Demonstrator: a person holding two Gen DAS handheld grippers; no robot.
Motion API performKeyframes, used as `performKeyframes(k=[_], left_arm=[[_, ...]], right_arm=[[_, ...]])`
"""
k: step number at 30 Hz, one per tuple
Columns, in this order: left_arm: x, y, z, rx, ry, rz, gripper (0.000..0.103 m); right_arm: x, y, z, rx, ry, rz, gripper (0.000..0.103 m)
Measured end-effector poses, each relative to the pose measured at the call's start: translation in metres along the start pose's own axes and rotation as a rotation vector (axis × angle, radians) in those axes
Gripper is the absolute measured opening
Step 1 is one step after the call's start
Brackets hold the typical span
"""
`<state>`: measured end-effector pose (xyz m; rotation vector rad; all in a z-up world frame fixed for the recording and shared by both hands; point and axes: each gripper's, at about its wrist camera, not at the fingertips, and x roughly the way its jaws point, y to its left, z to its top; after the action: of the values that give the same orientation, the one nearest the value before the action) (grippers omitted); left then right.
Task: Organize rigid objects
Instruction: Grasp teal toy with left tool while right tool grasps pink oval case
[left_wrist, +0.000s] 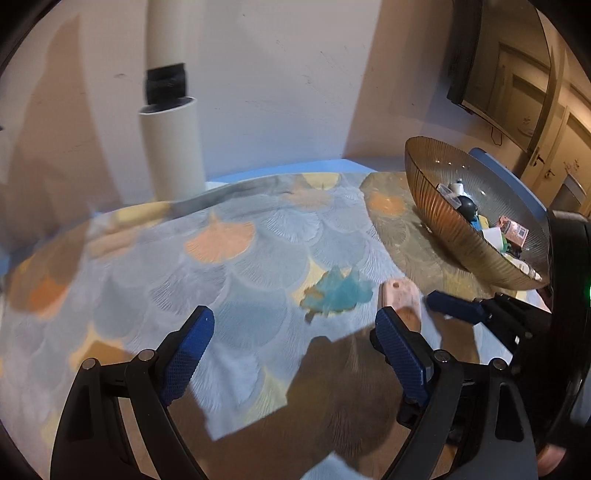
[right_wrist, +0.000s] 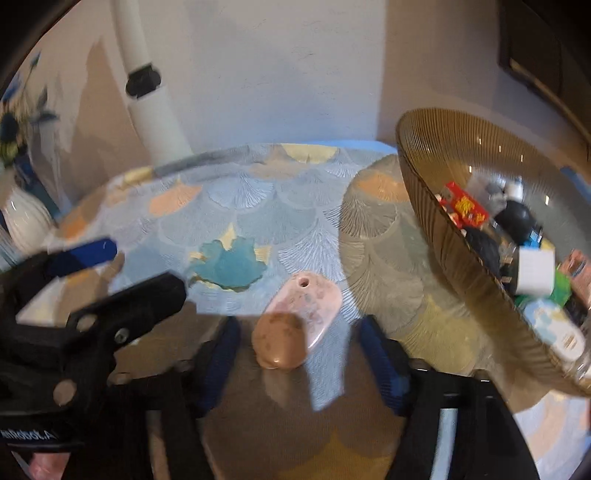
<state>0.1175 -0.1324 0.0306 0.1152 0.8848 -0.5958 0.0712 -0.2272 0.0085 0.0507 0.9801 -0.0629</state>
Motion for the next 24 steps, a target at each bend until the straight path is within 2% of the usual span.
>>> performKeyframes(k=[3,9,11,13,14,18,20,22,24], left_arm=[[0.012,-0.004,0.0,0.01,0.011,-0.017,0.087],[0.028,-0.026,0.006,0.092,0.0,0.008,0.079],[0.033,-0.034,0.007,0.124,0.007,0.024,0.068],[0.042,-0.042,0.006,0.166,0.031,0.069,0.048],[0.044,-0.047,0.005,0.189,0.037,0.091,0.043],[0.039,-0.055,0.0,0.223,0.025,0.11,0.042],[0.026,-0.055,-0.008,0.196,0.024,0.085,0.042],[0.009,-0.053,-0.021,0.179,0.015,0.077,0.042],[-0.015,-0.052,-0.04,0.166,0.005,0.076,0.042]], right_arm=[[-0.006,-0.01,-0.005,-0.03,-0.003,0.017,0.035],[-0.02,-0.044,-0.021,-0.032,-0.017,0.09,0.035],[-0.023,-0.051,-0.024,-0.013,-0.022,0.127,0.035],[-0.022,-0.051,-0.024,-0.013,-0.019,0.13,0.035],[-0.023,-0.049,-0.024,-0.019,-0.02,0.127,0.035],[-0.028,-0.04,-0.03,-0.06,-0.028,0.133,0.035],[-0.036,-0.04,-0.038,-0.064,-0.029,0.15,0.035],[-0.045,-0.041,-0.048,-0.076,-0.027,0.201,0.035],[-0.062,-0.042,-0.063,-0.141,-0.045,0.273,0.035]])
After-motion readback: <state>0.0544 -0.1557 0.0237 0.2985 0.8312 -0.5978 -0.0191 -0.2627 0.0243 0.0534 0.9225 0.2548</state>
